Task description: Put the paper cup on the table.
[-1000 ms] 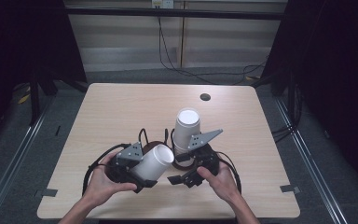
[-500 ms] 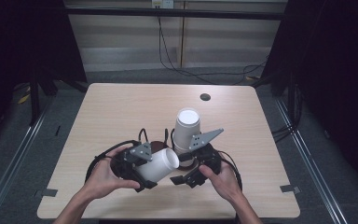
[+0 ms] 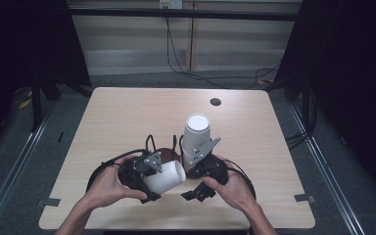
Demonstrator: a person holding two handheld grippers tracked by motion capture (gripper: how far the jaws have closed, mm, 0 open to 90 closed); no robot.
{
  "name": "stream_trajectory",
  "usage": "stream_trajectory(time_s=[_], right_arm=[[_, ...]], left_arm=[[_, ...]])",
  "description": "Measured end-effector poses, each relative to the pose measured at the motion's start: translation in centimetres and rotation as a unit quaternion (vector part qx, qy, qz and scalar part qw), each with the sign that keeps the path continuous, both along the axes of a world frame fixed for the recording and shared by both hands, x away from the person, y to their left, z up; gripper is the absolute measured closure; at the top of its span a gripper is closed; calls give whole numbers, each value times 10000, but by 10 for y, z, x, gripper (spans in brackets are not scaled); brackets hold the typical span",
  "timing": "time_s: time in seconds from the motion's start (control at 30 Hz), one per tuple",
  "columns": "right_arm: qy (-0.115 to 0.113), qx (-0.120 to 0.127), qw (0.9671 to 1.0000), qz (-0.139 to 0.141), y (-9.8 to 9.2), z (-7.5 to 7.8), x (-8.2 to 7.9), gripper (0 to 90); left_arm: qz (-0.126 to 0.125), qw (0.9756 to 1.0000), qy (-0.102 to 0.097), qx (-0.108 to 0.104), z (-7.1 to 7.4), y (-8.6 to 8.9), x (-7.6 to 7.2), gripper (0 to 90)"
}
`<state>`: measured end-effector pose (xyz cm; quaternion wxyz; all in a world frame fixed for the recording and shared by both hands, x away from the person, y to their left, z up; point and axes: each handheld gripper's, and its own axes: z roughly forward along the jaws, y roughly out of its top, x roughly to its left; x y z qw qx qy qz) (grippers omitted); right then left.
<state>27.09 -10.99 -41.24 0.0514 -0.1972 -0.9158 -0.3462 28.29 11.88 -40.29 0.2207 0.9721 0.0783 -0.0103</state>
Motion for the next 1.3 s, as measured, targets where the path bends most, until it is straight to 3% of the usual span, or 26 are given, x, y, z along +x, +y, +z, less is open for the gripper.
stream_trajectory(time_s=[0.07,0.23,0.47,0.57,0.7,0.83,1.03,1.3], right_arm=[[-22,-95,9999,67,3,-2,0,167],[149,-177,9995,221,5,-5,-1,203],[446,-446,9968,493,9,-7,-2,175],[532,-439,9952,696,12,-6,-4,196],[476,-544,9952,659,16,-6,-5,192],[466,-450,9950,756,19,-6,-4,183],[490,-231,9946,888,21,-6,-5,169],[563,-383,9930,962,26,-6,-8,218]], left_arm=[[-32,10000,28,40,-2,-1,-2,173],[-237,9989,90,398,-13,-10,-7,173],[-397,9977,96,537,-16,-17,-12,173],[-461,9974,143,540,-17,-20,-15,173],[-580,9960,176,656,-21,-24,-18,172],[-630,9958,186,635,-21,-25,-19,173],[-729,9953,391,493,-23,-28,-21,173],[-799,9946,483,449,-25,-30,-22,173]])
